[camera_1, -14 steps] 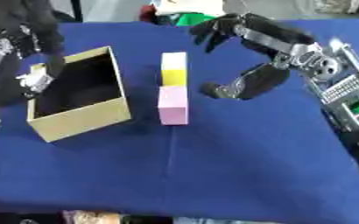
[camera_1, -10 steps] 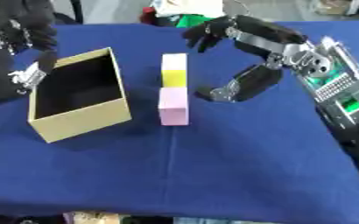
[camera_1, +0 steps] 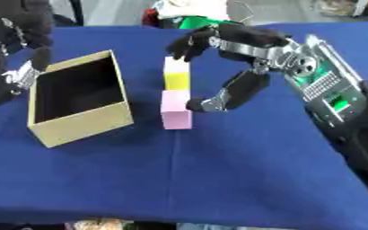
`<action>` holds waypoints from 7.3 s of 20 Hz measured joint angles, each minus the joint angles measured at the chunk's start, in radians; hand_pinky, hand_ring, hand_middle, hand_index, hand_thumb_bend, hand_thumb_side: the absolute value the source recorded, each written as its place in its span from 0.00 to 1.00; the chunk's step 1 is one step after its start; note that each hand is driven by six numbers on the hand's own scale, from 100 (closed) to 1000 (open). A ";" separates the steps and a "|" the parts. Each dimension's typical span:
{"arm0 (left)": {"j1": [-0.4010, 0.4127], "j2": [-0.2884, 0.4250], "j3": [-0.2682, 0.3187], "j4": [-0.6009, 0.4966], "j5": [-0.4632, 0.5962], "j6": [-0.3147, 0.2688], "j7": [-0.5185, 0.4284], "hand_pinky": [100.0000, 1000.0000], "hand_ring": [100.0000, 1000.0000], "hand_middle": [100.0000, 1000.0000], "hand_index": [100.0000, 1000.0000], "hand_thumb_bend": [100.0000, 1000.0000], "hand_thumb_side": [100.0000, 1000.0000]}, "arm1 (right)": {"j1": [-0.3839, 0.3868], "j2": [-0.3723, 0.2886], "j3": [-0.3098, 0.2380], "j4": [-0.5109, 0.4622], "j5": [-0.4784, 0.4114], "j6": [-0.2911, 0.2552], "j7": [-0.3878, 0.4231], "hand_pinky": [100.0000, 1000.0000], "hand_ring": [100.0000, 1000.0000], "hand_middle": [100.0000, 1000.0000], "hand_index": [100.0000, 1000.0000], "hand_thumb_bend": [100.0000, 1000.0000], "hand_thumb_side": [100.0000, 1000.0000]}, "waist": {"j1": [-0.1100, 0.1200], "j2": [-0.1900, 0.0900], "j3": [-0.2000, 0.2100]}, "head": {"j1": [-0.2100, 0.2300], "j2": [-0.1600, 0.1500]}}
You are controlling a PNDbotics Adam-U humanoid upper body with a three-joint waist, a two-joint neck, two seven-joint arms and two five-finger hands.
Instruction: Pick up objects on the table and place them in the box.
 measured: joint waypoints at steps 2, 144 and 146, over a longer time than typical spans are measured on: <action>-0.001 0.000 0.000 0.000 0.000 0.000 -0.001 0.60 0.62 0.62 0.82 0.32 0.55 | -0.010 0.016 0.012 0.016 0.007 -0.005 0.018 0.78 0.76 0.77 0.94 0.35 0.30 | 0.000 -0.001 0.004 | -0.004 0.000; -0.124 -0.141 -0.078 -0.074 0.106 -0.028 -0.145 0.62 0.63 0.63 0.82 0.25 0.57 | -0.196 0.318 -0.067 0.498 0.748 -0.212 -0.304 0.86 0.79 0.70 1.00 0.54 0.47 | 0.012 0.006 0.263 | -0.226 -0.036; -0.124 -0.141 -0.078 -0.074 0.106 -0.028 -0.145 0.62 0.63 0.63 0.82 0.25 0.57 | -0.196 0.318 -0.068 0.477 0.747 -0.195 -0.344 0.86 0.79 0.70 1.00 0.53 0.46 | 0.012 0.006 0.261 | -0.223 -0.036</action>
